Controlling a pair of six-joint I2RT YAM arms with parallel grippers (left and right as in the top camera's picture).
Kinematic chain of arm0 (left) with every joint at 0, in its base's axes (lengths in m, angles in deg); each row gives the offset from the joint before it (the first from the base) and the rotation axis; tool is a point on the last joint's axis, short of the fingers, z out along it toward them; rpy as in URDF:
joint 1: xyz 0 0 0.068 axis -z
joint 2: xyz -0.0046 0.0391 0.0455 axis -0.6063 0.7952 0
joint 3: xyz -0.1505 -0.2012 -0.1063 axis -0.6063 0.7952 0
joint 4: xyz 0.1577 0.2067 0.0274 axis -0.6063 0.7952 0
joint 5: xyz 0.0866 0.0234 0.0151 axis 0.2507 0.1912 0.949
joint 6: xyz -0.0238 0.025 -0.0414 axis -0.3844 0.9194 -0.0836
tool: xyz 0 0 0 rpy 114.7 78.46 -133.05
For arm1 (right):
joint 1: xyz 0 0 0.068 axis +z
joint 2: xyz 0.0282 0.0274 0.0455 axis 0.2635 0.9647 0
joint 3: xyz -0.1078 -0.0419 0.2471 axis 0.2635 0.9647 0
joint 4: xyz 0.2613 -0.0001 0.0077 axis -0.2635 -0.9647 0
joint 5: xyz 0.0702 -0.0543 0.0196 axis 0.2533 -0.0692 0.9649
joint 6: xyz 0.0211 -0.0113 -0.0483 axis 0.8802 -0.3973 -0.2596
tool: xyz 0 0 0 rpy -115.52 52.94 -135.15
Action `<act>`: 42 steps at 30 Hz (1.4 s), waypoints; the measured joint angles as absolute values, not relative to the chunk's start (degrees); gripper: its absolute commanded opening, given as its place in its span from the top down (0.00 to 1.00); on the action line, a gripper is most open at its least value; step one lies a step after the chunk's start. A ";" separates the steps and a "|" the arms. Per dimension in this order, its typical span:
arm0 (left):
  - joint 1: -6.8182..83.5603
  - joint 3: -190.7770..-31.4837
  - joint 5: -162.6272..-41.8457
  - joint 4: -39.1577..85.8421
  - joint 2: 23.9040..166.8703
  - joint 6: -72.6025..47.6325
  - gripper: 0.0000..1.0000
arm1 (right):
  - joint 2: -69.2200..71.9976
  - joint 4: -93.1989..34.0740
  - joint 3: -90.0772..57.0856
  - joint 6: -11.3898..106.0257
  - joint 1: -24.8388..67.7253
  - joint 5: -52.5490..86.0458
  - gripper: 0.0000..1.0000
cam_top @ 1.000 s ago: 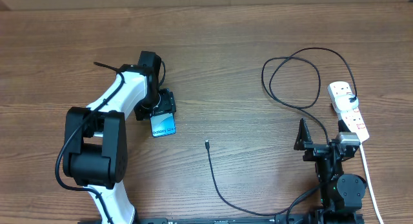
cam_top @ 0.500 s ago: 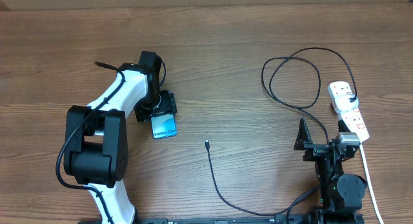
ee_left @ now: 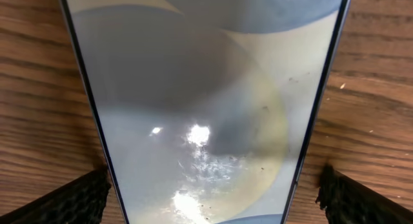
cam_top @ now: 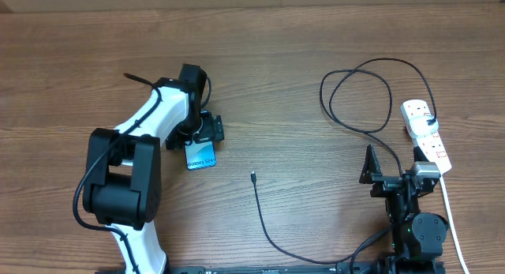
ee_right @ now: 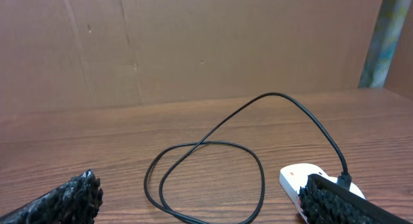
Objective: Plug charger to phone and switch on socket
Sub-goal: 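Lift the phone with the left gripper and tilt it upright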
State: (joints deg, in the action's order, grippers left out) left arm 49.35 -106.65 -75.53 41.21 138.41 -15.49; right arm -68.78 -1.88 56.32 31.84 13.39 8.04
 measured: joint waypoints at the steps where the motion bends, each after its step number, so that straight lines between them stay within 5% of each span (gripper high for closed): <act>1: 49.35 -106.61 -75.40 41.08 138.41 -15.51 0.00 | -68.78 -1.88 56.32 31.87 13.41 8.04 0.00; 13: 49.66 -106.34 -75.35 40.38 138.39 -15.67 0.31 | -68.78 -1.90 56.32 31.87 13.39 8.04 0.00; 30: 49.68 -109.64 -76.18 45.82 139.72 -16.78 0.30 | -68.78 -1.92 56.32 31.84 13.39 8.02 0.00; 42: 48.87 -119.85 -89.23 51.83 140.25 -16.80 0.27 | -68.78 -1.88 56.32 31.84 13.39 8.04 0.00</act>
State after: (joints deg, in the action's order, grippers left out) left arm 48.87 -119.85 -89.23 51.83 140.25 -16.80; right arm -68.78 -1.88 56.32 31.84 13.39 8.04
